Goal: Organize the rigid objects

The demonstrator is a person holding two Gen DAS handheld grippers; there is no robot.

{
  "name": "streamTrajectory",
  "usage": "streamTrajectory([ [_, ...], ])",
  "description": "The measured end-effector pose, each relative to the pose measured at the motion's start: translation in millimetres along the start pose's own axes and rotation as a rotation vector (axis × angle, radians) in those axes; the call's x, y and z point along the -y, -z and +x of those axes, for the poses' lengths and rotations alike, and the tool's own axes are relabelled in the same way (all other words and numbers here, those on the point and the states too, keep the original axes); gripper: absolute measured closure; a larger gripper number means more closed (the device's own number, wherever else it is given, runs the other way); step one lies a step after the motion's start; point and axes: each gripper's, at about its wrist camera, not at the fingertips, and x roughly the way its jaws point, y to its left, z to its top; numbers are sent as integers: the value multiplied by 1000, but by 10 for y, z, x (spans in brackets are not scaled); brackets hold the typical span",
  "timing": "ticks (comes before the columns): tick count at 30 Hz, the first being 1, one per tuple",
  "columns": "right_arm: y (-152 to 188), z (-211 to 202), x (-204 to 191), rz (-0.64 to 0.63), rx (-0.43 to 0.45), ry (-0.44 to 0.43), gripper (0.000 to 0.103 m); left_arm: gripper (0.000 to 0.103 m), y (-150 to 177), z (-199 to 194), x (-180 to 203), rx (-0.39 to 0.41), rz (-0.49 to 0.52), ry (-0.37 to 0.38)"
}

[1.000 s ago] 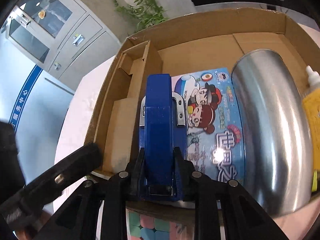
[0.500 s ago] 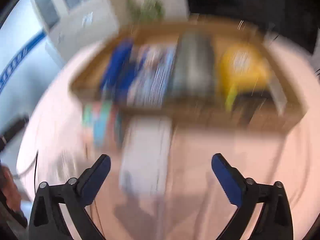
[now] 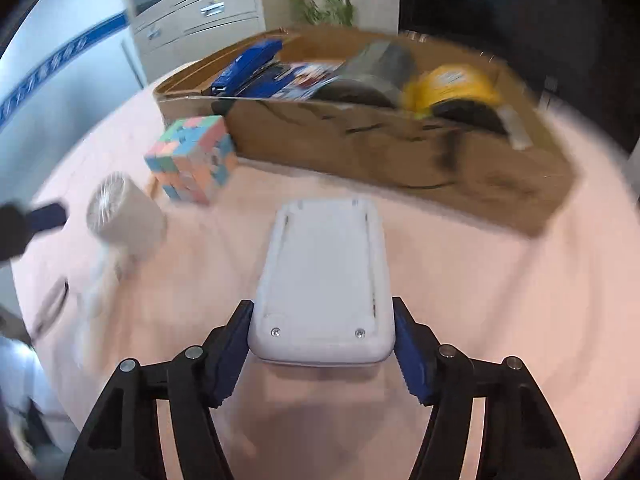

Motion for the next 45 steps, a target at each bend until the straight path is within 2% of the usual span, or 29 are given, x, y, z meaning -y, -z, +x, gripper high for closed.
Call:
streamTrajectory([
  [1,41,-33,85,20,-8,-35,40,21,9,120,55,-32,-10,42],
  [4,227,-34,457,263,-68,-318,40,23,12,384,151,-111,-37,89],
  [6,410,-17,540,392,-99,-492,39,23,16,542,165,-170,-76,160],
  [9,598,-15,663,534,-80,-637,37,26,67,772,105,-264,-157,210],
  [11,627,-62,629,497,-75,-586,36,34,121,891,91,-309,-194,219],
  [12,654,-137,576,437,-70,-552,30,37,135,935,102,-312,-199,217],
  [13,665,-180,514,387,-70,-545,28,37,129,952,121,-310,-199,217],
  [15,710,-239,445,348,-77,-546,15,37,108,950,181,-295,-191,219],
  [16,704,-246,427,341,-76,-540,15,38,79,932,230,-286,-193,234],
  [19,727,-342,503,339,-72,-477,15,38,15,890,392,-296,-188,332],
  [21,738,-331,567,314,-76,-415,12,42,-22,917,624,-328,-163,470],
  [22,737,-352,564,295,-75,-354,12,44,-34,950,725,-339,-148,501],
  [24,786,-450,652,305,-42,-270,9,44,-44,999,894,-333,-91,512],
  [28,946,-770,832,327,64,-147,9,44,-159,885,864,-206,-91,472],
  [31,983,-785,657,190,51,-91,9,44,-204,781,739,-146,-95,385],
  [33,990,-712,407,60,39,-44,9,44,-185,666,664,-117,-72,299],
  [35,1010,-598,195,-35,29,38,11,44,-128,580,596,-109,-48,225],
  [37,1011,-453,77,-80,-8,76,27,44,-84,566,489,-125,-57,177],
  [38,993,-397,11,-93,-16,99,39,44,-56,535,421,-131,-66,166],
  [42,1001,-375,-104,-166,-10,127,40,44,10,470,249,-137,-96,144],
  [44,979,-406,-29,-88,-34,34,40,44,6,438,184,-133,-102,152],
  [45,959,-403,115,57,-51,-122,40,44,-2,428,153,-132,-109,161],
])
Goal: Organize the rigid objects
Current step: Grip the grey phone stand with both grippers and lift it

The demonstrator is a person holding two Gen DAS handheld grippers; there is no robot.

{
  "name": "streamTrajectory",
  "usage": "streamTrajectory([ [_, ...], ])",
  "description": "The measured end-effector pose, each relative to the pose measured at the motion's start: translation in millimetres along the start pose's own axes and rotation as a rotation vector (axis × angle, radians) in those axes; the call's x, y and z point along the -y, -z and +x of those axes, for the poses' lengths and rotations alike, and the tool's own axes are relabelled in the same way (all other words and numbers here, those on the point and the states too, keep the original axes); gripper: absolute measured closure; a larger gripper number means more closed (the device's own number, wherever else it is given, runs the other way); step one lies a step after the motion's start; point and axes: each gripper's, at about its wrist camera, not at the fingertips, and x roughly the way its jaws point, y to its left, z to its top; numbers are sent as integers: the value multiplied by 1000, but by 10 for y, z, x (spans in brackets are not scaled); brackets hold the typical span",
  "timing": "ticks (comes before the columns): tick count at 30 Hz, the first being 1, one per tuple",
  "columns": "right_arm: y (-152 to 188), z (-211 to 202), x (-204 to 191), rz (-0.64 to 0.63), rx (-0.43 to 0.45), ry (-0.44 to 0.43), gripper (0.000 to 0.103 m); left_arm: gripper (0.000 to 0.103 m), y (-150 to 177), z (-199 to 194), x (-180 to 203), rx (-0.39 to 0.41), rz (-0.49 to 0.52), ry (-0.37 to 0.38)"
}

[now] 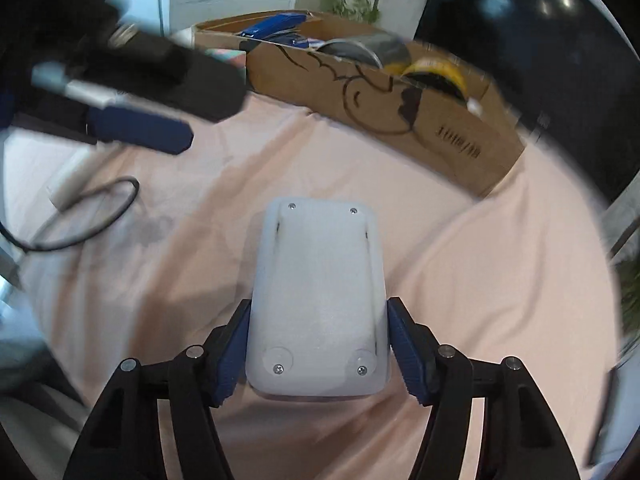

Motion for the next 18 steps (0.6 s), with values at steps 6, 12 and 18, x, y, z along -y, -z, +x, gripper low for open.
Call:
streamTrajectory([
  [6,205,475,753,751,-90,-831,38,44,-64,19,-72,-10,-42,72],
  [12,197,111,1023,721,50,-526,0,44,-76,209,-22,-47,-26,70],
  [18,-23,-106,270,81,135,-119,1,44,-57,346,-56,-74,-42,45],
])
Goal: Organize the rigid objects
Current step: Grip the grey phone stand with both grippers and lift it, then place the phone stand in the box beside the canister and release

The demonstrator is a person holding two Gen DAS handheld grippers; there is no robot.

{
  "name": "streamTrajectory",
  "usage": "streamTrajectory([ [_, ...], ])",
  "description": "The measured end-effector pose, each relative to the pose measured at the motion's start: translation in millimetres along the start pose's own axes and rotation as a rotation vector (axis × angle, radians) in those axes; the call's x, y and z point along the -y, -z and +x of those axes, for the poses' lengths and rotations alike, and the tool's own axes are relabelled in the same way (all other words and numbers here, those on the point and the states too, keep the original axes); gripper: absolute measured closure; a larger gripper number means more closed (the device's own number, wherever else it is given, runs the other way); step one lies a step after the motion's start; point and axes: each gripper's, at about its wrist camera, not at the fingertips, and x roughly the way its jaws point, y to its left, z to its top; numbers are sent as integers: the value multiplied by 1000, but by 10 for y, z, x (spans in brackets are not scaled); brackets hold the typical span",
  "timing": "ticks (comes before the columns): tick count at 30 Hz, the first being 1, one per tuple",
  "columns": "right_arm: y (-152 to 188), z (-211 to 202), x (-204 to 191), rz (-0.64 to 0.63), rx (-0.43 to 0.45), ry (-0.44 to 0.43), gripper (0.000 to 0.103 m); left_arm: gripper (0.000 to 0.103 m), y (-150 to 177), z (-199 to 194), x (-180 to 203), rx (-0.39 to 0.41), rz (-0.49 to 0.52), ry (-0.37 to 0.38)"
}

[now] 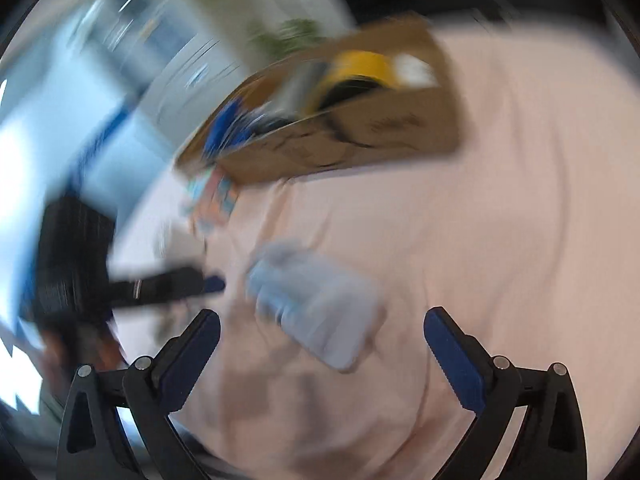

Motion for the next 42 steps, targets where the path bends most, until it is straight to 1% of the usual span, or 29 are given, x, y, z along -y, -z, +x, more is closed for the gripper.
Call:
streamTrajectory([
  [1,-51,86,-71,-62,10,19,2,44,3,8,2,-1,4,-2],
  [3,-136,260,-232,-198,19,76,8,44,16,20,6,-4,3,-14],
  [5,-205,419,-338,-328,24,102,8,44,35,26,-19,-9,-7,-37],
  [6,-252,547,-348,-372,5,114,7,44,42,22,-42,-10,-15,-43],
  [7,-271,668,-301,-409,-37,111,7,44,53,19,-64,-11,-25,-46],
  [8,-286,750,-203,-421,-76,103,8,44,67,22,-96,-18,-38,-60],
  [9,-376,852,-135,-423,-110,78,16,44,79,28,-108,-24,-41,-71],
  [10,-377,907,-141,-420,-135,36,21,44,92,27,-117,-23,-37,-72],
  [11,-355,961,-174,-421,-142,41,31,44,107,17,-122,-17,-34,-67],
  [13,-238,946,-226,-426,-127,60,35,44,125,28,-156,-15,-47,-54],
  [15,-201,931,-282,-337,-150,23,38,44,141,75,-222,-37,-77,-36],
  [16,-208,912,-271,-217,-161,-33,38,45,145,98,-246,-47,-87,-29],
  [18,-201,877,-215,-25,-177,-133,38,67,146,134,-297,-69,-101,-7],
  [19,-179,791,-164,46,-183,-174,38,67,145,154,-312,-86,-100,-3],
  [21,-133,765,-126,190,-187,-247,39,75,128,101,-321,-63,-91,-12],
  [23,-159,741,-189,237,-183,-269,39,78,60,-14,-285,-40,-66,-10],
  [25,-321,684,-359,227,-140,-266,39,78,-92,-235,-161,14,-11,-42],
  [26,-448,645,-453,211,-107,-264,40,78,-255,-414,-61,60,40,-60],
  [28,-761,564,-611,189,-5,-264,40,78,-544,-627,42,106,93,-74],
  [29,-964,544,-680,180,49,-268,40,78,-803,-757,89,132,131,-81],
  [31,-1358,560,-793,168,118,-246,40,78,-1147,-843,90,153,156,-89],
  [32,-1565,603,-850,158,142,-218,40,78,-1415,-864,51,152,165,-98],
  [33,-1742,662,-891,152,153,-192,40,79,-1600,-853,5,142,170,-105],
  [34,-1886,721,-907,150,159,-176,41,80,-1715,-825,-34,134,169,-118],
  [35,-2054,820,-936,142,152,-179,54,80,-1918,-715,-140,89,162,-129],
  [36,-2190,947,-958,148,117,-131,59,80,-2012,-642,-221,67,143,-122],
  [38,-2341,1188,-939,173,77,-84,59,80,-2188,-496,-466,24,89,-90],
  [40,-2386,1407,-860,217,31,-64,59,79,-2291,-304,-701,-38,28,-40],
  [42,-2388,1525,-800,247,15,-38,59,79,-2321,-176,-811,-68,16,3],
])
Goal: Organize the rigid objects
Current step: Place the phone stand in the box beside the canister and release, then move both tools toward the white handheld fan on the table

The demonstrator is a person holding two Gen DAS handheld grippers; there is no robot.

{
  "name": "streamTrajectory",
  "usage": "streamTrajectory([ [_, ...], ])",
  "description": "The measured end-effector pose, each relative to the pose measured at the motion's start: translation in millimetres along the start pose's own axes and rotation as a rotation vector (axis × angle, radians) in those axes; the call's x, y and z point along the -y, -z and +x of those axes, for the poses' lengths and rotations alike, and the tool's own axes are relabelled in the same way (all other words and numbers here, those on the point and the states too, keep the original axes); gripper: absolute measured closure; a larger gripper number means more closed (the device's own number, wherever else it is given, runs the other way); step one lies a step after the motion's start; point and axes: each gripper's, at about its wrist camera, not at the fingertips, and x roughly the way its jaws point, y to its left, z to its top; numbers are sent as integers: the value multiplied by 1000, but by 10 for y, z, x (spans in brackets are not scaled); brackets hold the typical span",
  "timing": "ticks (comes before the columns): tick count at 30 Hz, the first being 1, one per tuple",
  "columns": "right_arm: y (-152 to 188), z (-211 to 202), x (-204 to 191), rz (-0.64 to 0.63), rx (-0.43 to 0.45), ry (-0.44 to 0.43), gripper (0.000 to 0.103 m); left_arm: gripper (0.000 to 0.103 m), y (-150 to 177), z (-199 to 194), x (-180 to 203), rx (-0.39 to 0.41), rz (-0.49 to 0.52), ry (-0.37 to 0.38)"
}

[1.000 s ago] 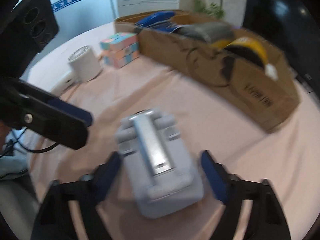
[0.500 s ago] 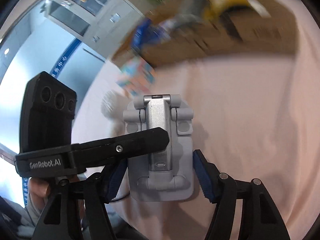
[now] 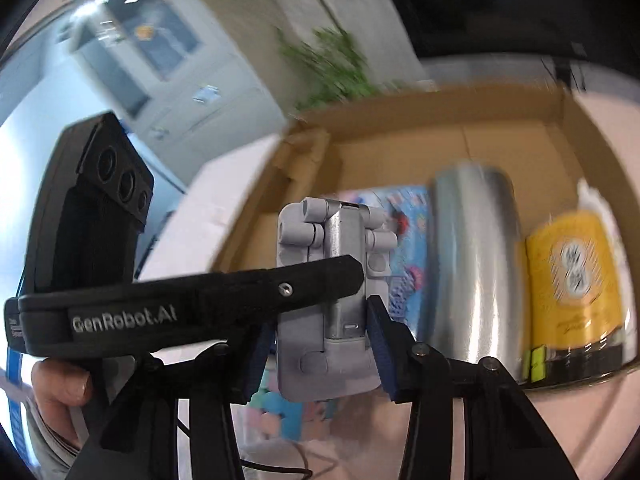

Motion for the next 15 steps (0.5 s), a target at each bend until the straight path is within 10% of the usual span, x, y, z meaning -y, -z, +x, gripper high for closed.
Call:
streamTrajectory([
  [5,-10,51,10,73,8,14,55,46,-12,-80,15,7,3,-74],
  [9,122,-325,6,58,102,12,0,40,253,-697,322,162,111,-171],
  [15,703,-833,-61,-157,177,123,0,30,1206,-1568,672,310,202,-402],
])
